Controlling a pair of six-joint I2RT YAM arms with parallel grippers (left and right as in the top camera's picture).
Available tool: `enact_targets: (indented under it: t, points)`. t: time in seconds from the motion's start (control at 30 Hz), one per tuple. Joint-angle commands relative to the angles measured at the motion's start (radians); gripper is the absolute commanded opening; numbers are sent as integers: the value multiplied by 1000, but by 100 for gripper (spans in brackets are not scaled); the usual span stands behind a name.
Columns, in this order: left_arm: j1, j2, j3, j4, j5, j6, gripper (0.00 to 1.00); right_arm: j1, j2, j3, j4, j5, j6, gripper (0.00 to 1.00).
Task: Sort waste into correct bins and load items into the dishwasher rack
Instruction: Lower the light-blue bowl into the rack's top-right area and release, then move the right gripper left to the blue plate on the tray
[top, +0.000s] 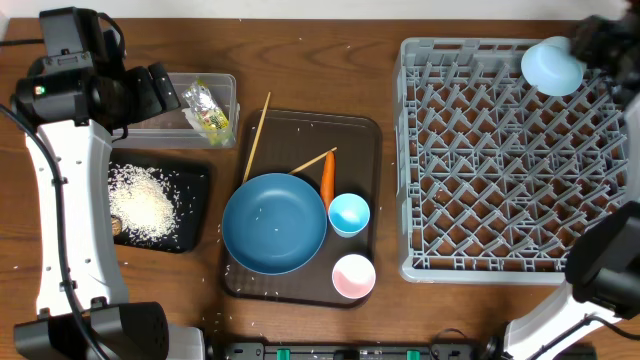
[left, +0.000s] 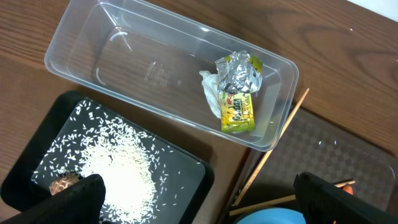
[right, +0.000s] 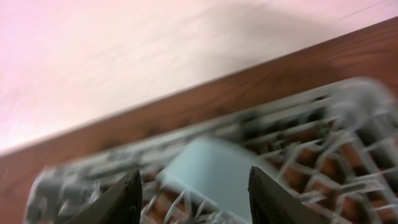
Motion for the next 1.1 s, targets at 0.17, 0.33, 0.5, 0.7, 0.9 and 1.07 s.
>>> enact_targets:
  t: [0.17, 0.33, 0.5, 0.7, 0.9, 1.07]
  points:
    - [4, 7, -12, -3, -1, -5, 98, -45, 150, 5, 61, -38, 103, 47]
    - [4, 7, -12, -3, -1, -5, 98, -49, 182, 5, 79, -44, 113, 47]
    - [4, 7, -12, -3, -2, -5, 98, -42, 182, 5, 74, -171, 80, 46]
    - [4, 7, -12, -3, -1, -5, 98, -16, 169, 5, 16, -255, 50, 40]
    - [4, 7, -12, -3, -1, -5, 98, 71, 80, 5, -77, -174, -69, 42]
    - [4, 7, -12, -3, -1, -5, 98, 183, -7, 5, -180, -142, -135, 43]
